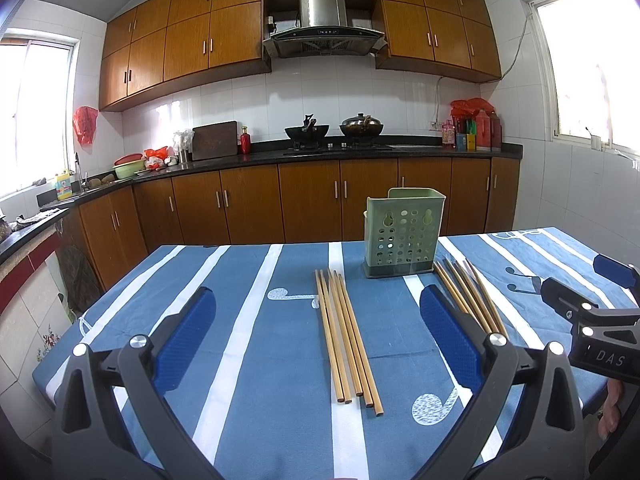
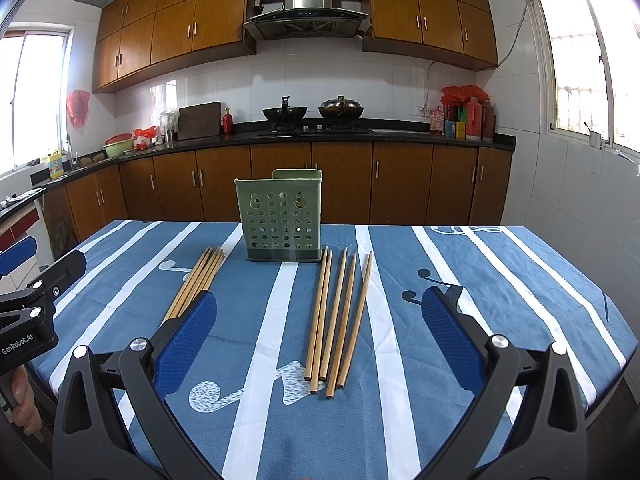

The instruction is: Organize utensils

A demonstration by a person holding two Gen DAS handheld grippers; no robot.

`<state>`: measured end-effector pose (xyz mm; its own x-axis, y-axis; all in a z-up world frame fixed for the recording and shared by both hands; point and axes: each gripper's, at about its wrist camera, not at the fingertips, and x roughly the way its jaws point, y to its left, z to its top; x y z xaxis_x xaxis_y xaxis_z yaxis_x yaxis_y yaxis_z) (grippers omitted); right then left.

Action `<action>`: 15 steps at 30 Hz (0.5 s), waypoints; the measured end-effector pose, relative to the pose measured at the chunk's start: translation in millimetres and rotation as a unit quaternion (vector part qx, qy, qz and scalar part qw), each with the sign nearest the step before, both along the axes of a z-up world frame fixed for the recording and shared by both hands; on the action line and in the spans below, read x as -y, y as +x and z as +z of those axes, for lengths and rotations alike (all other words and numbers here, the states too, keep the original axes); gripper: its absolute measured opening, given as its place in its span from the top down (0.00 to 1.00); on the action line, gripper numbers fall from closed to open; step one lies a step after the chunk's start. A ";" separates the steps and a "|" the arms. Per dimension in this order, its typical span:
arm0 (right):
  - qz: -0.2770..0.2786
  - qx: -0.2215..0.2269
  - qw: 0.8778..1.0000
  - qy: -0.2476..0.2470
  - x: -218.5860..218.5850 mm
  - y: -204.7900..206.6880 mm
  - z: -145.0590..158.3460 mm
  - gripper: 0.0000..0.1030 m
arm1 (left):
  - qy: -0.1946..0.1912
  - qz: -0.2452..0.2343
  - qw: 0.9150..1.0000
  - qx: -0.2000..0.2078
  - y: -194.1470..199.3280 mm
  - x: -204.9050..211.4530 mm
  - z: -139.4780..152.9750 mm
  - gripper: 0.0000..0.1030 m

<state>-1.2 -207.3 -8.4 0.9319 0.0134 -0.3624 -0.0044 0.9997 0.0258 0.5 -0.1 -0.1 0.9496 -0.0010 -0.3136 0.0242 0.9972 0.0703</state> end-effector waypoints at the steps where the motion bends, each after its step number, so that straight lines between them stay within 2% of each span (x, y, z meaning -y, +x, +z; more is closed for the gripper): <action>1: 0.000 0.000 1.000 0.000 0.0 0.1 0.0 0.02 | 0.000 0.000 1.000 0.000 0.1 0.0 0.0 0.04; 15: 0.000 -0.004 1.000 0.001 -0.2 1.2 -0.7 0.02 | -0.001 -0.001 1.000 -0.004 -0.5 3.6 -0.2 0.04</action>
